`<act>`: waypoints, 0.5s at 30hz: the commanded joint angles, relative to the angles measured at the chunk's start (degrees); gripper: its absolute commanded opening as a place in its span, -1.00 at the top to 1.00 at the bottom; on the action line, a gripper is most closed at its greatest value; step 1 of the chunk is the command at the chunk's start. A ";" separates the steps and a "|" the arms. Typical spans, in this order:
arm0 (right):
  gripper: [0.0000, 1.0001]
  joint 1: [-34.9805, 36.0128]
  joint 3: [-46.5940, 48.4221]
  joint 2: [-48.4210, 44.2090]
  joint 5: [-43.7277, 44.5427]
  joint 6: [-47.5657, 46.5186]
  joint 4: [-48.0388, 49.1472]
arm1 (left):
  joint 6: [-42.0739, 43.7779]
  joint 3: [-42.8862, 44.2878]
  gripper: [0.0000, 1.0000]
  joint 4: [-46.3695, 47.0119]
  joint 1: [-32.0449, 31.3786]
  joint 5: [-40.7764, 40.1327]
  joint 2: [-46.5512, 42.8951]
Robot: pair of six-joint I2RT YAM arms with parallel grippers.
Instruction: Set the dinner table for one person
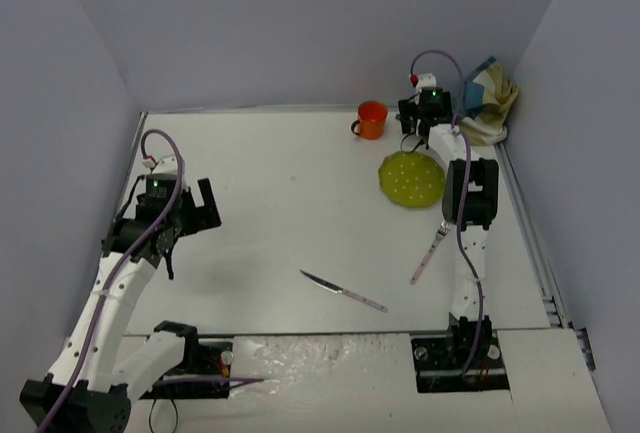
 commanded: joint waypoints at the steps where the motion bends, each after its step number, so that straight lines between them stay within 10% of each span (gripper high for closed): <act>1: -1.00 -0.65 3.73 1.06 -0.57 -2.81 6.70 | -2.07 1.25 -0.94 0.14 -0.37 0.63 -1.00; 9: -0.60 -1.91 6.33 5.23 -0.39 -3.40 6.96 | -2.82 0.18 -0.94 -1.10 -0.37 0.65 -1.51; 15: 0.67 -1.93 8.36 5.19 -0.16 -3.54 7.15 | -3.17 -0.25 -0.94 -1.98 -0.37 0.83 -1.67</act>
